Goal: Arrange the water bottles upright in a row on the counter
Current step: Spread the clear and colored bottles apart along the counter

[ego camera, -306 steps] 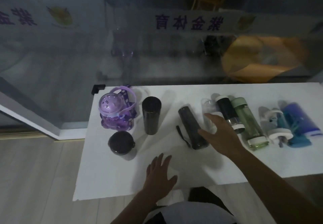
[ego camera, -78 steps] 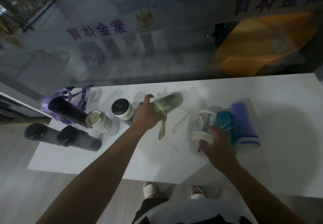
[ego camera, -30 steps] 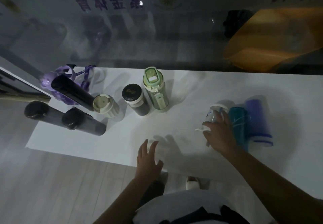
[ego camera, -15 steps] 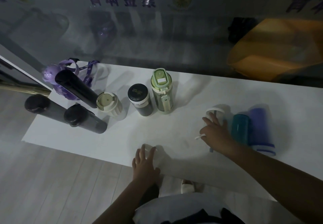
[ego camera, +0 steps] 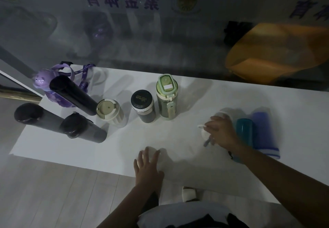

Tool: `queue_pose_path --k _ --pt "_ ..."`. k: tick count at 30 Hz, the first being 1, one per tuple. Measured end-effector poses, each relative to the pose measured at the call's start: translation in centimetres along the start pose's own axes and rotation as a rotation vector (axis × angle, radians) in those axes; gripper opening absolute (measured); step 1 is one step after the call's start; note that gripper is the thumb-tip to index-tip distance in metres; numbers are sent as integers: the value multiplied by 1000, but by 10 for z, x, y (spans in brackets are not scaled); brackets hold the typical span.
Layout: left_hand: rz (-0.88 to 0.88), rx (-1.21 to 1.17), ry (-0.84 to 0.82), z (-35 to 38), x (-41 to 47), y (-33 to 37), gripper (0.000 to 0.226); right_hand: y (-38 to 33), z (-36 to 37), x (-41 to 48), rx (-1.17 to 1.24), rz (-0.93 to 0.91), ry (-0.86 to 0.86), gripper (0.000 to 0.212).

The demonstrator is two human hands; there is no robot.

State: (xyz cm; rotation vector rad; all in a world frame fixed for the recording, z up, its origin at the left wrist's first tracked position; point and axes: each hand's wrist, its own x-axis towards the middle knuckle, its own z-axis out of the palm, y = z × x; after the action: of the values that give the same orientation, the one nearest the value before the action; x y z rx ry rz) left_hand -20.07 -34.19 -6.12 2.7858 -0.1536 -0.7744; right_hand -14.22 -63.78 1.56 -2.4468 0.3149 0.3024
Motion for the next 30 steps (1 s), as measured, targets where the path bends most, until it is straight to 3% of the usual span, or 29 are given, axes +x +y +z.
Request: queue_pose_path --k 2,4,8,12,18,25,30 --pt "15 -14 1 -6 4 0 77 -21 -16 0 412 135 109 11" --pt "31 -13 -14 -13 6 1 77 -41 -30 4 640 297 204 11" --pt "45 -8 -45 -20 11 -3 80 -67 -44 15 918 634 10 25" --pt "79 -3 -70 -22 14 -7 81 -76 -32 25 1205 705 -84 19" --pt "157 39 -84 -28 21 -17 81 -79 -8 32 1300 746 -69 25" --pt "294 23 -109 -43 36 -18 75 -85 -3 23 1214 740 21 36" --pt "432 -59 -210 -56 42 9 72 -85 -7 -13 795 556 274 35"
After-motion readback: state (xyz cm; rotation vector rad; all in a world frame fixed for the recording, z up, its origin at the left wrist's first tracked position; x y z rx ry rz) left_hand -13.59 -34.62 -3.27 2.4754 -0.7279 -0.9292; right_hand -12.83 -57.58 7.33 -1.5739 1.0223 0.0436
